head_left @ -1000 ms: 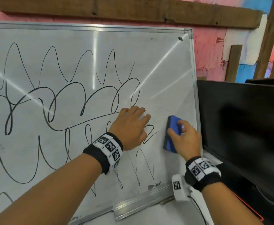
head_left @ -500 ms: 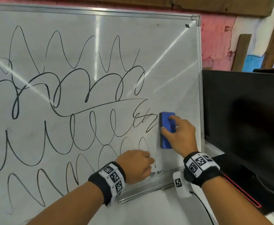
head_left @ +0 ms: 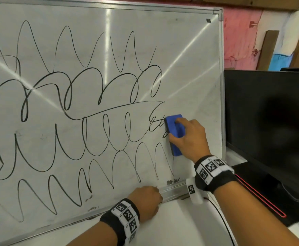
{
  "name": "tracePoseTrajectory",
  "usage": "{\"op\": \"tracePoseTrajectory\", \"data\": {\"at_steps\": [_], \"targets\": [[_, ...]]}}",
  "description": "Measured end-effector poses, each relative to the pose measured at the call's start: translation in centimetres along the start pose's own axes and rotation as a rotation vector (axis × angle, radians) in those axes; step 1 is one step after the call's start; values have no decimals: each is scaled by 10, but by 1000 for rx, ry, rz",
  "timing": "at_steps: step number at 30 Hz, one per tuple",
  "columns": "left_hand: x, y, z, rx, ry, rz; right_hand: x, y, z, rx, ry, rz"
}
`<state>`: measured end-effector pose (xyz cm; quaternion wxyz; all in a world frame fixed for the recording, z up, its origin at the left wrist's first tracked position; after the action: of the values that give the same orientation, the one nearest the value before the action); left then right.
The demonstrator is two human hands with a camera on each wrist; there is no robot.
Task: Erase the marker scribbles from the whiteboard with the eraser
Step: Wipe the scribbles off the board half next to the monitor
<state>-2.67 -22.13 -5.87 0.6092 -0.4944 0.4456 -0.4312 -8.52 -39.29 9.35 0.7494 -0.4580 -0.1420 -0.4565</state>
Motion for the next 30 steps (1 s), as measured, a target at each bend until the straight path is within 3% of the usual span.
{"op": "tracePoseTrajectory", "data": {"at_steps": [7, 15, 23, 30], "targets": [[5, 6, 4, -31, -55, -20, -56, 18, -36, -59, 98, 149], [10, 6, 11, -126, -105, -12, -39, 12, -24, -30, 95, 90], [10, 2, 9, -167, -88, -31, -80, 35, -46, -170, 199, 408], [10, -1, 7, -178, -105, -36, -92, 39, -53, -254, 242, 562]]}}
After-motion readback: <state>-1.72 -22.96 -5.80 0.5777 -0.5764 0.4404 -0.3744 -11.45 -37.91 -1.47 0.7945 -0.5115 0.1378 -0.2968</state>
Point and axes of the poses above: each hand's wrist, its own x-axis towards the middle knuckle, its own y-axis out of the palm, z = x × y, the point moved 5 cm from there along x, towards the middle knuckle, and after that the axes turned 2 degrees about -z, right-handed, at the moved point
